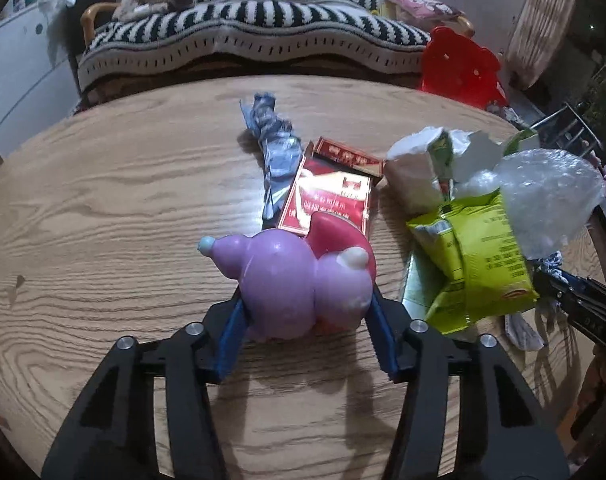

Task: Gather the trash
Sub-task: 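Grasp the pink toy with the left tool while the right tool grasps crumpled foil, then carry both items over the black bin and open both tools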

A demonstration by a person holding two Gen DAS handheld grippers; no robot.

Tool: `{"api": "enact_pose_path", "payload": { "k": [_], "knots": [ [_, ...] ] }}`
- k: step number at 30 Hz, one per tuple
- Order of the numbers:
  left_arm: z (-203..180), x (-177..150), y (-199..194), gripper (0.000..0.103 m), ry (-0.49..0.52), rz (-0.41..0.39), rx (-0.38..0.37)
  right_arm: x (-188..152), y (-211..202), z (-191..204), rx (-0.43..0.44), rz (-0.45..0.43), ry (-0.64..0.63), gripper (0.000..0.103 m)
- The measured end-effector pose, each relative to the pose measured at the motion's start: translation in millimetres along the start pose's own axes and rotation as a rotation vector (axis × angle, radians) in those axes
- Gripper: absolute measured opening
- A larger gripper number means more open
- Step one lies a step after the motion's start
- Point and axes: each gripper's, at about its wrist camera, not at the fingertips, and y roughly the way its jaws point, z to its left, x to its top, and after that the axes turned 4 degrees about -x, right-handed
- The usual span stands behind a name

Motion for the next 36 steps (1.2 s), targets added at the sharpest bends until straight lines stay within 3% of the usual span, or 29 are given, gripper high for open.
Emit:
{"api": "enact_pose_path", "payload": {
  "k": [20, 25, 28, 36],
  "knots": [
    [-10.1, -19.0, -34.8, 0.049, 0.035, -0.044, 0.004, -21.4, -18.4, 17.9, 0.009, -0.004, 0.030, 0.035],
    [-53.1, -38.3, -65.5, 0.049, 0.115, -0.067, -0.060, -23.5, -65.2, 13.3, -0.017, -0.087, 0.049, 0.035],
    [-91.8, -49.4, -81.9, 0.049, 0.169, -0.054, -0.140, -31.8, -103.1, -2.6, -0.014, -0.117, 0.080, 0.035],
    [-218.3, -107.0, -113.1, 0.049, 0.370, -0.011, -0.344, -80.4, -214.0, -68.4, -0.143, -0.190, 0.142, 0.035]
  ]
}}
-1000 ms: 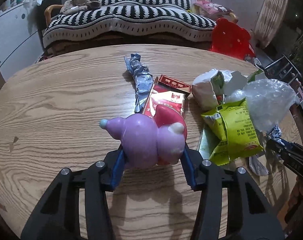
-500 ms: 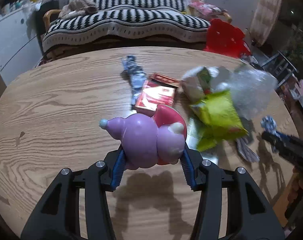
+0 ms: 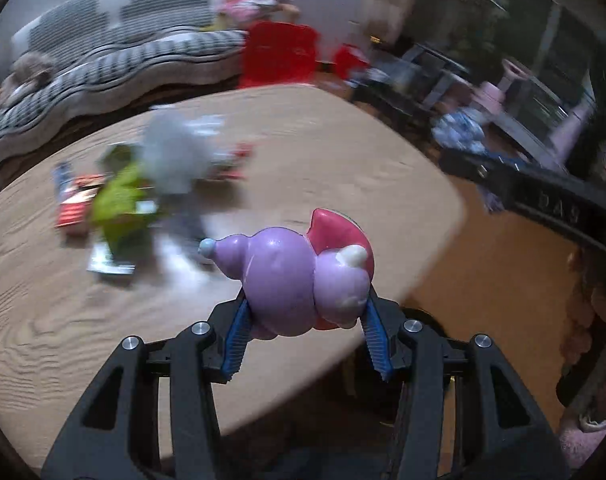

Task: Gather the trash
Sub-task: 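Carry both items over the black bin and open both tools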

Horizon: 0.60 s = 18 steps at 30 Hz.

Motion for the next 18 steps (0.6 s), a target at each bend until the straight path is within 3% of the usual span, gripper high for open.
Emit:
{"api": "enact_pose_path", "payload": {
  "k": [4, 7, 14, 18],
  "knots": [
    [-71.0, -17.9, 27.7, 0.049, 0.082, 0.053, -0.073, -32.1, -20.3, -47.9, -0.054, 0.028, 0.052, 0.035],
    [-104.2, -40.6, 57.5, 0.049, 0.108, 0.132, -0.108, -74.5, -11.6, -82.6, -0.077, 0.116, 0.112, 0.035],
    [-129.2, -99.4, 120.0, 0.049, 0.140, 0.307, -0.099, -177.8, 40.0, -136.0, -0.055, 0.343, 0.264, 0.035],
    [-128.3, -119.8, 137.6, 0.048, 0.152, 0.377, -0.109, -206.7, 54.1, -148.5, -0.031, 0.408, 0.314, 0.035]
  ]
}}
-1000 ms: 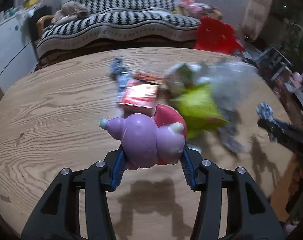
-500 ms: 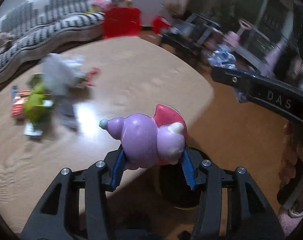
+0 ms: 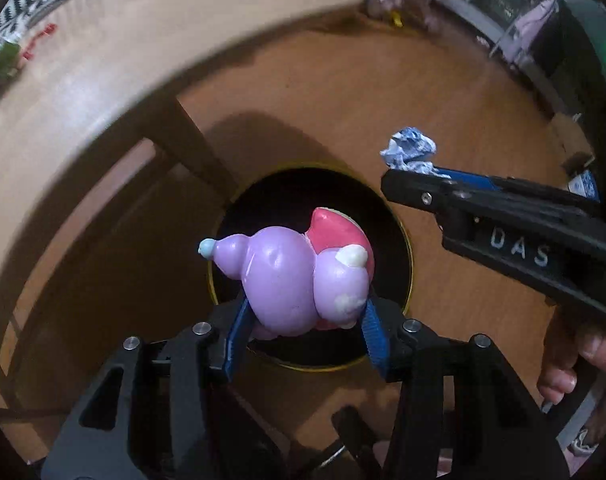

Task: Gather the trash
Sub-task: 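Carry both items over the black bin and open both tools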

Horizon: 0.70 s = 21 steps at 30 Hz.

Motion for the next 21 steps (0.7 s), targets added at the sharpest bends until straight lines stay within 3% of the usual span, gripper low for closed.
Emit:
{"api": "enact_pose_path", "payload": {
  "k": [7, 10, 11, 12, 14, 21],
  "knots": [
    [24.3, 1.4, 17.8, 0.050, -0.018, 0.052, 0.016, -7.1, 25.5, -17.9, 0.014, 0.068, 0.044, 0.035],
    [11.3, 17.7, 49.8, 0.062, -0.022, 0.072, 0.050, -5.7, 38.5, -10.9, 0.007, 0.099, 0.049, 0.039],
    [12.7, 18.7, 55.8, 0.078, -0.030, 0.079, 0.066, -8.0, 40.4, -13.5, 0.002, 0.099, 0.059, 0.048],
    [14.8, 18.3, 57.6, 0.094, -0.034, 0.078, 0.071, -8.3, 42.0, -13.0, -0.006, 0.101, 0.068, 0.071],
    [19.5, 17.4, 58.4, 0.097, -0.037, 0.068, 0.076, -7.7, 39.9, -11.3, -0.005, 0.086, 0.089, 0.097],
    [18.7, 21.5, 50.4, 0.097, -0.045, 0.067, 0.088, 8.9, 22.8, -22.1, -0.030, -0.001, 0.129, 0.097]
  ]
}}
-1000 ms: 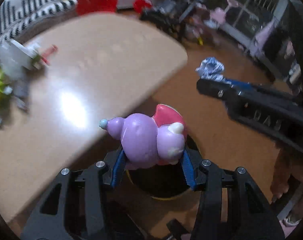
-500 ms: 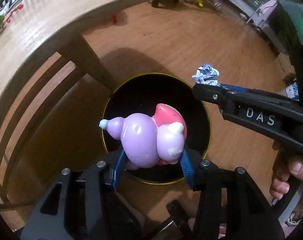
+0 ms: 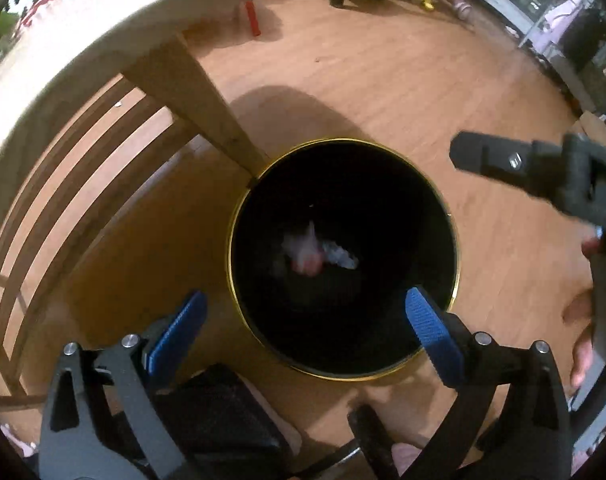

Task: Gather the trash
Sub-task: 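Carry both items over the black bin and open both tools, then move both tools back over the table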

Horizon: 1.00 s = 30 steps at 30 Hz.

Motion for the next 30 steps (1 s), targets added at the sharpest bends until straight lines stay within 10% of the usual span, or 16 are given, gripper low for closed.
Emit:
{"api": "enact_pose_path", "payload": {
  "k": [7, 19, 30],
  "knots": [
    [19.2, -2.5, -58.9, 0.097, 0.000, -0.085, -0.011, 19.2, -37.5, 14.9, -0.029, -0.118, -0.050, 0.097],
    [233.5, -17.8, -211.7, 0.097, -0.395, -0.284, 0.204, 62.0, -72.0, 206.1, 0.115, -0.216, -0.376, 0.097],
    [299.7, 31.9, -192.1, 0.097, -0.357, -0.244, 0.240, 108.3, -79.7, 383.2, 0.251, -0.230, -0.601, 0.097]
  ]
}}
